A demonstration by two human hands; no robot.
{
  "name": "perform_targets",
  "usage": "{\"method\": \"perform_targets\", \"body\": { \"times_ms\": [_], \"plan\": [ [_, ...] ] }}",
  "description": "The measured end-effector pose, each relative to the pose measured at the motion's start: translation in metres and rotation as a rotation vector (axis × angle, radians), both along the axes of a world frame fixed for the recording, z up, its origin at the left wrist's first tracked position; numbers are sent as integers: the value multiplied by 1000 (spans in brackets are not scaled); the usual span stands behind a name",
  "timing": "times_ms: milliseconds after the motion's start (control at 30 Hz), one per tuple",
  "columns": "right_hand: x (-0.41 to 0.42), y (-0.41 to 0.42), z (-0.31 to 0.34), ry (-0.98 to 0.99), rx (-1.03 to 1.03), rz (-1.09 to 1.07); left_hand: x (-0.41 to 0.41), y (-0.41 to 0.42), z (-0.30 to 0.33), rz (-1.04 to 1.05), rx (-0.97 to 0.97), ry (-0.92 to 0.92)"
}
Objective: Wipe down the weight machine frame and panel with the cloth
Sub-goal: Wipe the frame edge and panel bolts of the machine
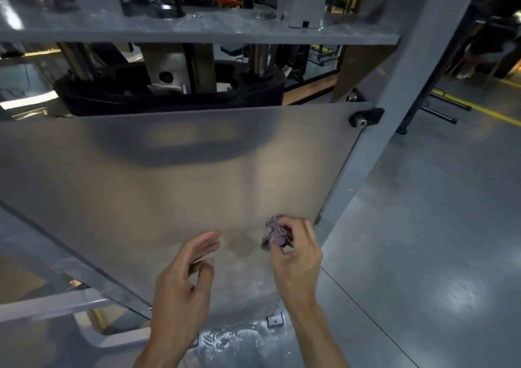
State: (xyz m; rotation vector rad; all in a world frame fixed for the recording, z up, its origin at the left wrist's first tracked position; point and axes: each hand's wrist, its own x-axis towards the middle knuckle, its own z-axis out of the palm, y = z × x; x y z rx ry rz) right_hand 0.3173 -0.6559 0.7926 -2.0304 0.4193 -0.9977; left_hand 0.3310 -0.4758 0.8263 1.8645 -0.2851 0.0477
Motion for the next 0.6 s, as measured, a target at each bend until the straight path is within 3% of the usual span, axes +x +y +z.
{"method": "perform_targets", "body": {
  "times_ms": [233,400,600],
  "plan": [
    [-9,-69,-4,-34,23,-151,-4,-9,-5,50,17,23],
    [-15,-65,-52,92,182,-34,-11,-14,-9,66,34,32],
    [-11,-71,-9,-94,127,-31,-16,-23,-12,81,21,45]
  ]
}}
